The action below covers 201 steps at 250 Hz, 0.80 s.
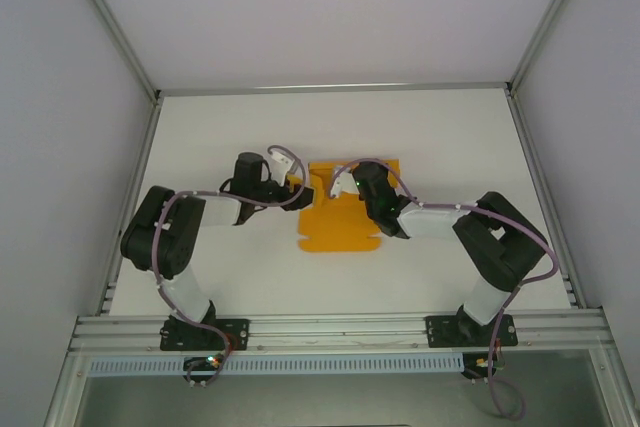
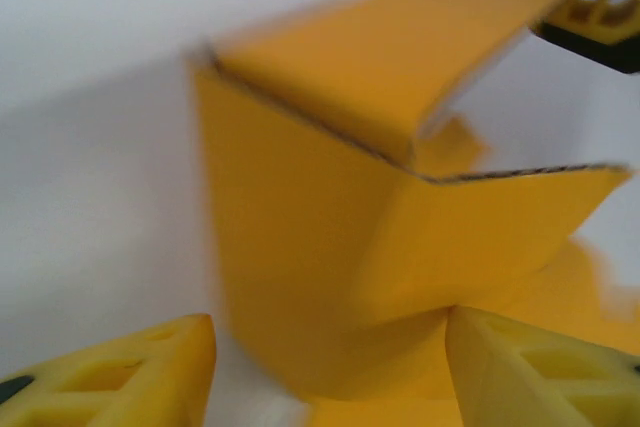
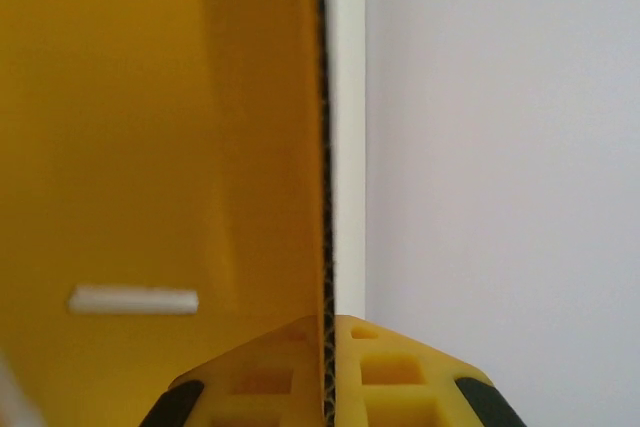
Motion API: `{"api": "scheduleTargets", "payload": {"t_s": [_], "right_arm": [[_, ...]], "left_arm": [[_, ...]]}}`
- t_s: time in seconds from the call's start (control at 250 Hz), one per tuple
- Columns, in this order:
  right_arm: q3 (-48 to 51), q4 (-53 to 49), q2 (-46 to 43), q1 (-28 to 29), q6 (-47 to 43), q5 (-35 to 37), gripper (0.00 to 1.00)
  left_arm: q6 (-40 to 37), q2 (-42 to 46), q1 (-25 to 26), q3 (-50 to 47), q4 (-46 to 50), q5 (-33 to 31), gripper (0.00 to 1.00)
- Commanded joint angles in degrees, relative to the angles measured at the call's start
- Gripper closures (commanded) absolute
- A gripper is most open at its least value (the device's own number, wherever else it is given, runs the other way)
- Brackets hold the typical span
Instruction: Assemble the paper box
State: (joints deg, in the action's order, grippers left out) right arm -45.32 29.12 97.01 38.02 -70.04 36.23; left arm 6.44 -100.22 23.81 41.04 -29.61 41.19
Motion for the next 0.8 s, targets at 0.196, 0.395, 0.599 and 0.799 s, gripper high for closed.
{"api": "scheduleTargets", "payload": {"t_s": [0.196, 0.395, 0.599, 0.799], "right_arm": [[-0.1, 1.5, -1.1, 1.3, 0.5, -1.3, 1.00], [0.4, -0.3, -2.3, 2.0, 1.8, -1.3, 1.00], [1.7, 3.0, -0.2, 4.6, 1.6, 1.9, 1.00], [2.7, 3.6, 0.7, 5.8, 4.6, 3.7, 1.00]], "left_arm": [[5.1, -0.2, -2.5, -0.6, -5.9, 5.8, 0.37], [2.3, 0.5, -1.9, -1.8, -7.4, -2.2, 0.36], [-0.5, -0.7, -0.5, -0.8, -5.9, -2.1, 0.35], [-3.3, -0.4, 1.7, -0.5, -1.7, -12.6, 0.47]]}}
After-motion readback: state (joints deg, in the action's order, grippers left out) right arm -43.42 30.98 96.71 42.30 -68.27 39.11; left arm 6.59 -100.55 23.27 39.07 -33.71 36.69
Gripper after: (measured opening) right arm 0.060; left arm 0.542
